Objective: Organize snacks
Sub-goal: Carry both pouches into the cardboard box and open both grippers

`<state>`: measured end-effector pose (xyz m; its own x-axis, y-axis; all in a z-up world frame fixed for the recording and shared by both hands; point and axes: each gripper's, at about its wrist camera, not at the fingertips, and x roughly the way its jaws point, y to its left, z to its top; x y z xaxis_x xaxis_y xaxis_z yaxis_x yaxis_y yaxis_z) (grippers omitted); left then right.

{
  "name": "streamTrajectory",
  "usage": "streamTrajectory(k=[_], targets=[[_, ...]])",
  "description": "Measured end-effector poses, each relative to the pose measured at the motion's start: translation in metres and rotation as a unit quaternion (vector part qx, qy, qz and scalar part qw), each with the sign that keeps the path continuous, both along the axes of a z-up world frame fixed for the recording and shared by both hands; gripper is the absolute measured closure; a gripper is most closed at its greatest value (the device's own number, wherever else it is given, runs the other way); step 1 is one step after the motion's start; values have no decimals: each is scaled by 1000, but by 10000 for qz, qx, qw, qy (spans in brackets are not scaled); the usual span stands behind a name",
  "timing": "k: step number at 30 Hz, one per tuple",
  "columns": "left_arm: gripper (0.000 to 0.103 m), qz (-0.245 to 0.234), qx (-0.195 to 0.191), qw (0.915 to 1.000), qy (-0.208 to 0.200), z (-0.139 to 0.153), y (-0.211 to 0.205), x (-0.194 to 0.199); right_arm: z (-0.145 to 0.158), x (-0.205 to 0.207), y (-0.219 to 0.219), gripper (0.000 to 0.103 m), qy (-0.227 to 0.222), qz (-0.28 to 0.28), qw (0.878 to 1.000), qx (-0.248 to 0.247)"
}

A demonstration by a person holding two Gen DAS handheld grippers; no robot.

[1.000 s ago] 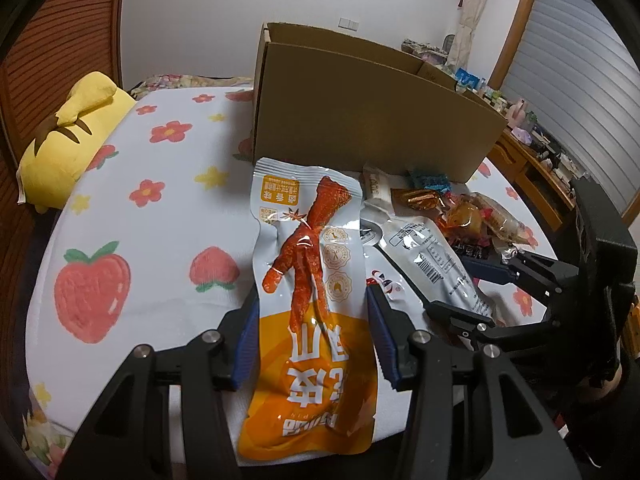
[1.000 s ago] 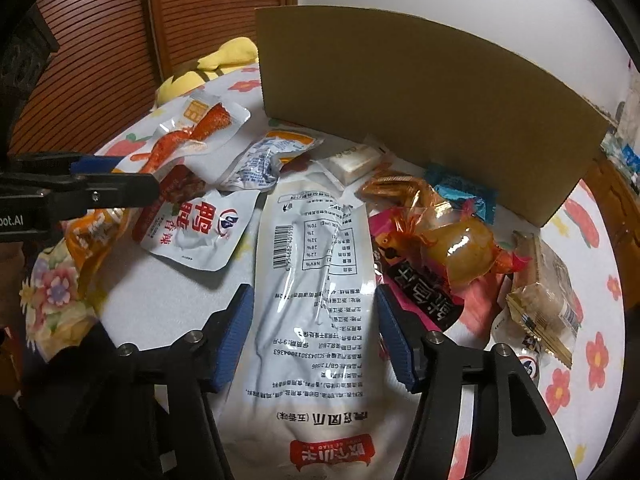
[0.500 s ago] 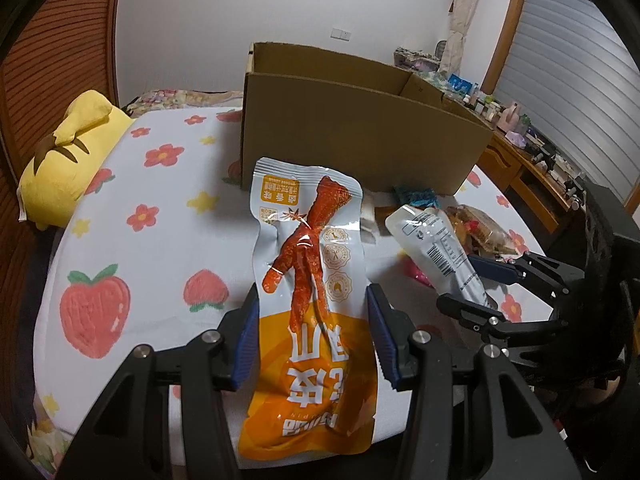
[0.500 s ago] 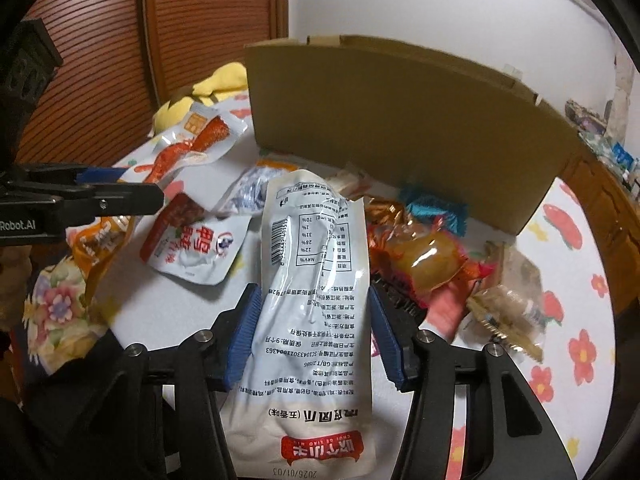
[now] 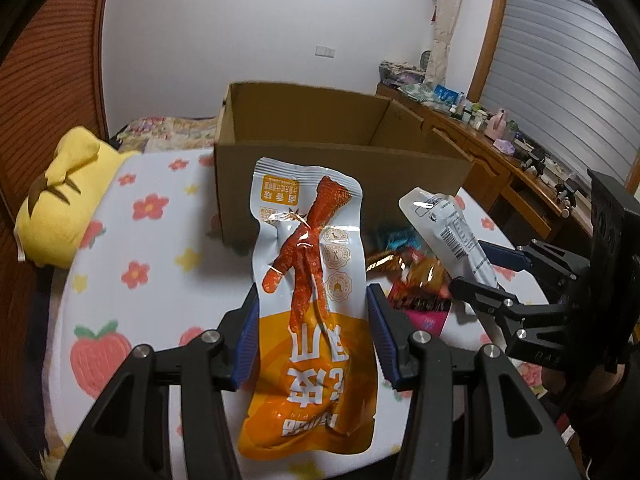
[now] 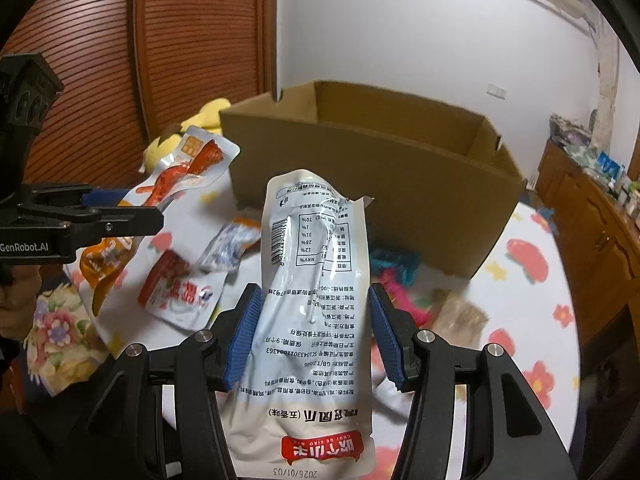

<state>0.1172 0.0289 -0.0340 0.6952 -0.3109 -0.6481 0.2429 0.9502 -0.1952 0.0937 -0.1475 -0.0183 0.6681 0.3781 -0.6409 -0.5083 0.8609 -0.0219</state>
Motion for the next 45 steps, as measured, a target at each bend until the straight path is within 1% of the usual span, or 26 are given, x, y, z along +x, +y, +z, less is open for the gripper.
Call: streamTrajectory(k=[8,13,16,19,24,28,32,35,38,40,42,45], targets=[[54,-160,92,9992,-368,41,-14,20,39,21,-14,48,-342,-72,9994,81],[54,-223,183,9982,-526,63,-22,44,63,47,-17,48,-516,-96,9986,62],[54,-263,191,9978,-574,72,-25,62,70,69,-19,48,-499,-86,9987,102],[54,-268,214,9980,-538,77,-25,81,74,95,-21,47,-424,-121,9989,140],[54,-248,309,9984,-413,76,-28,110,76,136,-27,47,-292,-202,9990,259],[54,-261,411,9981,-372,75,-34,128,66,166,-27,47,-136,-212,9996,111],[54,-277,463,9982,-259,70,-39,145,48,191,-30,46,321,-196,9992,94],[54,-295,502,9982,-162,65,-44,155,42,197,-35,45,541,-198,9981,196],[53,-304,519,9982,-14,59,-47,168,39,199,-36,43,624,-204,9977,148],[53,-295,547,9981,42,57,-49,175,36,198,-37,38,683,-196,9973,157],[53,-275,562,9980,128,54,-51,182,36,197,-37,37,673,-236,9974,135],[52,-267,670,9973,154,52,-57,189,40,192,-38,36,576,-238,9980,136]])
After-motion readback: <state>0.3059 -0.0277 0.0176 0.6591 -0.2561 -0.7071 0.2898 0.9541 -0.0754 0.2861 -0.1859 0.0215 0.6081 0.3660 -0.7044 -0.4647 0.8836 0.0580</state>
